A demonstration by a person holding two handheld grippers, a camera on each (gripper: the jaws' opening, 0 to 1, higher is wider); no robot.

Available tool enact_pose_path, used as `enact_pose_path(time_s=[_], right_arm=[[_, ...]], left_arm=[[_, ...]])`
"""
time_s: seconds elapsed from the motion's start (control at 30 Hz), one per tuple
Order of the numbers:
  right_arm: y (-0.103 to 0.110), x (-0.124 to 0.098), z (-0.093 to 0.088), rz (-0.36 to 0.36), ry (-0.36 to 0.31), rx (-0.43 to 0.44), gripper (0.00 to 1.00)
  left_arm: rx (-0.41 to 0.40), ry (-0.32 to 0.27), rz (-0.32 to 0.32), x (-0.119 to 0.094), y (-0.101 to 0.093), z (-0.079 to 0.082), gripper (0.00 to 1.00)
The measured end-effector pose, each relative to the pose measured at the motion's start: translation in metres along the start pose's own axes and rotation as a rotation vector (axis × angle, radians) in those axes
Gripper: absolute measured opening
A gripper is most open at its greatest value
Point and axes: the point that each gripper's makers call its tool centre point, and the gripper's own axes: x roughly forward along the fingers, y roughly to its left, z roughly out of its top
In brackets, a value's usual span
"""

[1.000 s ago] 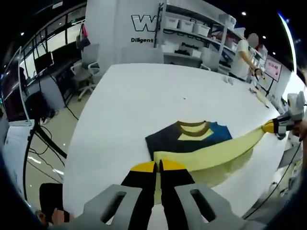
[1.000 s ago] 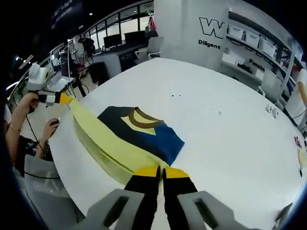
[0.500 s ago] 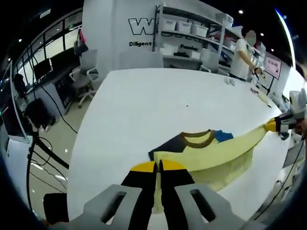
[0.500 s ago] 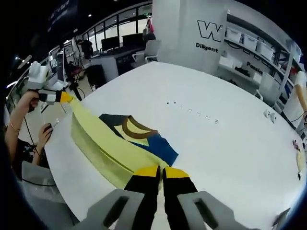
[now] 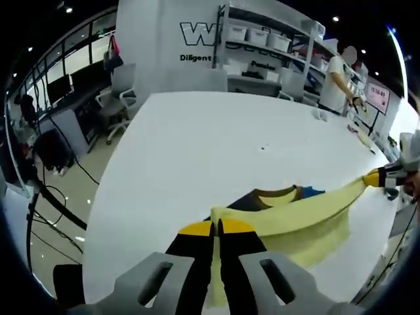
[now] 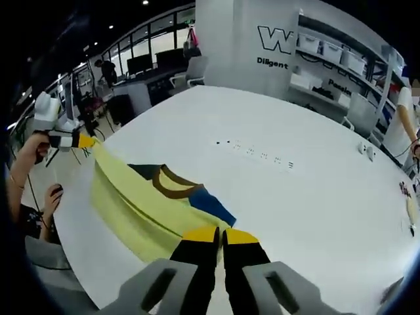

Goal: Fold the garment on the visible template until the final outline fits inside the template.

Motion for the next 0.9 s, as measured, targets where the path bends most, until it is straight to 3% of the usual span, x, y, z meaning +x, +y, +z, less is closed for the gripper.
enact_pose_path(time_s=[0.3, 0.53, 0.9], right_arm=[[-0.008, 0.038, -0.018, 0.030, 0.044, 0.099, 0.00], [-0.013, 0.054, -0.014, 0.038, 0.045, 0.102, 0.00], [-0.020, 0.088, -0.023, 0.065, 0.071, 0.151, 0.00]], left_arm=[[-0.004, 0.056, -0.008, 0.047, 0.010, -0.007, 0.01], [-0.019, 0.072, -0.005, 0.064, 0.017, -0.007, 0.01], [-0.058, 0.128, -0.005, 0.089, 0.025, -0.024, 0.01]])
